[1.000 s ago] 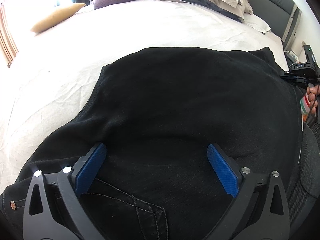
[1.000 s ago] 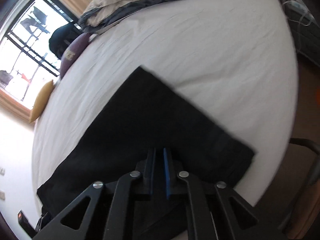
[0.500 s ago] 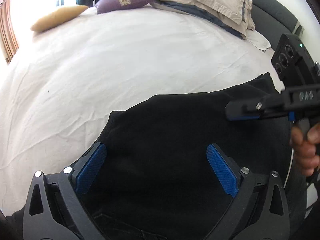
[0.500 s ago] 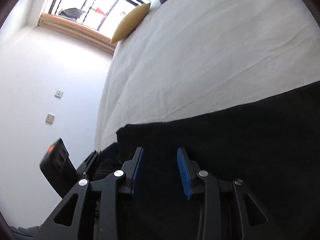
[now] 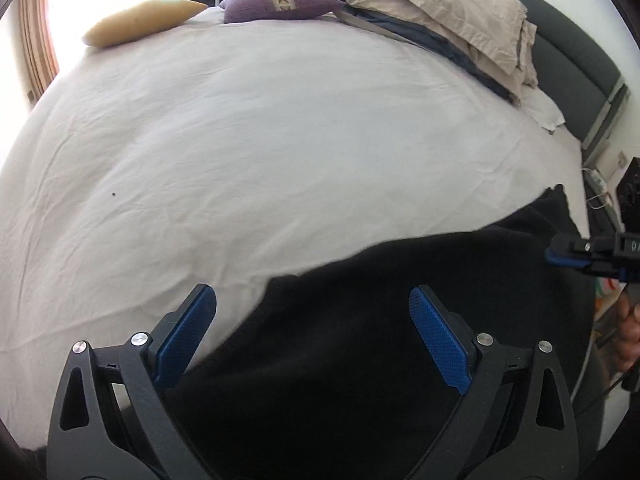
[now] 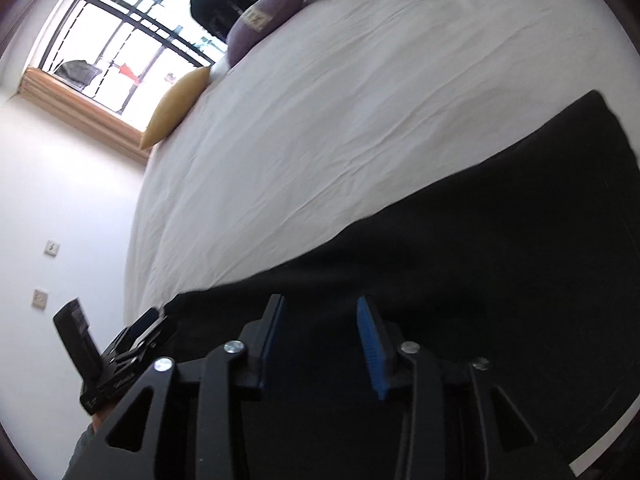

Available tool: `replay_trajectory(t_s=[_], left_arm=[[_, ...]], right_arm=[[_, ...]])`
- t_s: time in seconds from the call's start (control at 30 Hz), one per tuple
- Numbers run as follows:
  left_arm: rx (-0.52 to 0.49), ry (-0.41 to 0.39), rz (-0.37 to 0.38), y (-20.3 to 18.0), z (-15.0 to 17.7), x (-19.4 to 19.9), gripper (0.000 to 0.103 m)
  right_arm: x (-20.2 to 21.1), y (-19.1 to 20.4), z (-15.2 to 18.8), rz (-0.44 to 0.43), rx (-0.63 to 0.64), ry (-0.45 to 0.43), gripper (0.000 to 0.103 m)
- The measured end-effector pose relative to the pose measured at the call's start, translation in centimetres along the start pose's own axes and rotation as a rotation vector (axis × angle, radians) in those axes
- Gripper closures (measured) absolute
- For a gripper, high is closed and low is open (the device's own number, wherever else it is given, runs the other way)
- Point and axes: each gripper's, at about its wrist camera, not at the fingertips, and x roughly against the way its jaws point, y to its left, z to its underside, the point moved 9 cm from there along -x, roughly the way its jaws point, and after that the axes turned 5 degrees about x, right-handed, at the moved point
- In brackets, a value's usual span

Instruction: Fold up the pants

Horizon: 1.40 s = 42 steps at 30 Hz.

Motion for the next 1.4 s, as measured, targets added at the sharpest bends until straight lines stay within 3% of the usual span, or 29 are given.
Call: replay_trajectory(t_s=[0.03, 0.1, 0.17, 0.2, 0.23, 0.3, 0.4, 0.47, 0.5, 0.53, 0.63, 0.7, 0.77, 0.8, 0.83, 0.97, 1.0, 1.03, 1.07, 1.23, 1.4], left_arm=[[-0.020, 0.019, 0.031, -1.3, 1.0, 0.4, 0.005], [-0.091, 0.051, 0.056, -4.3, 3.7, 1.2, 0.005], [-0.147, 0.077, 0.026, -5.6, 6.7, 1.9, 0.005], [-0.169, 0.088, 0.029, -6.2, 7.9, 2.4, 0.005], [-0.178, 0.100, 0.056, -6.4, 9.0, 3.2, 0.005], [-0.173, 0.144, 0.094, -6.8, 11.1, 3.9, 0.005], [-0.247, 0.151, 0.020, -6.6, 13.8, 4.4, 0.005], [-0.232, 0.140, 0.030, -6.9, 14.3, 5.4, 0.005], [-0.201, 0.135, 0.071, -7.5, 14.2, 6.0, 0.005], [-0.183, 0.128, 0.094, -7.9, 14.1, 6.3, 0.005], [-0.212, 0.156, 0.091, -9.3, 15.3, 5.3, 0.005], [-0.220, 0.160, 0.067, -9.2, 16.3, 4.6, 0.005], [-0.232, 0.153, 0.057, -9.1, 17.0, 5.1, 0.005], [-0.226, 0.157, 0.062, -9.0, 17.3, 5.4, 0.005], [-0.220, 0.158, 0.069, -8.7, 17.8, 5.9, 0.005], [-0.227, 0.162, 0.066, -7.9, 18.5, 7.0, 0.004], [-0.214, 0.161, 0.069, -7.8, 18.4, 7.5, 0.004], [-0.198, 0.155, 0.072, -7.4, 18.1, 7.9, 0.004], [-0.179, 0.134, 0.074, -7.2, 17.5, 8.5, 0.004], [-0.105, 0.056, 0.082, -6.0, 13.9, 9.7, 0.004], [-0.063, 0.104, 0.074, -4.7, 13.5, 7.3, 0.004]], right_arm=[[-0.6, 1.3, 1.5, -0.035, 0.043, 0.052, 0.058], [-1.6, 1.3, 4.1, 0.007, 0.107, 0.139, 0.059], [-1.3, -0.6, 5.3, 0.006, 0.055, 0.155, 0.081], [-0.8, -1.9, 5.7, 0.007, -0.006, 0.162, 0.100], [-0.1, -3.2, 6.3, 0.031, -0.048, 0.173, 0.103], [1.1, -4.5, 7.1, 0.081, -0.054, 0.190, 0.103], [2.9, -5.2, 8.3, 0.170, -0.025, 0.196, 0.103], [4.2, -4.8, 7.8, 0.234, -0.011, 0.156, 0.093], [4.6, -3.9, 7.6, 0.229, -0.003, 0.131, 0.075], [4.7, -2.6, 7.5, 0.194, 0.007, 0.114, 0.066], [2.7, 1.5, 8.2, 0.037, 0.058, 0.138, 0.061], [0.7, 2.9, 9.1, 0.014, 0.089, 0.180, 0.060], [-0.8, 1.2, 9.8, 0.066, 0.044, 0.216, 0.073], [-0.7, 0.4, 9.7, 0.063, 0.021, 0.205, 0.092], [-0.2, -0.7, 9.8, 0.078, -0.008, 0.199, 0.103], [4.3, -6.4, 8.1, 0.231, -0.119, 0.083, 0.103], [5.7, -7.5, 7.2, 0.289, -0.137, 0.040, 0.082], [7.4, -8.8, 6.5, 0.346, -0.153, -0.004, 0.047], [8.9, -9.5, 5.7, 0.367, -0.178, -0.055, 0.036], [12.1, -14.1, 4.1, 0.307, -0.406, -0.193, 0.033], [11.3, -18.2, 4.2, 0.206, -0.619, -0.239, 0.035]])
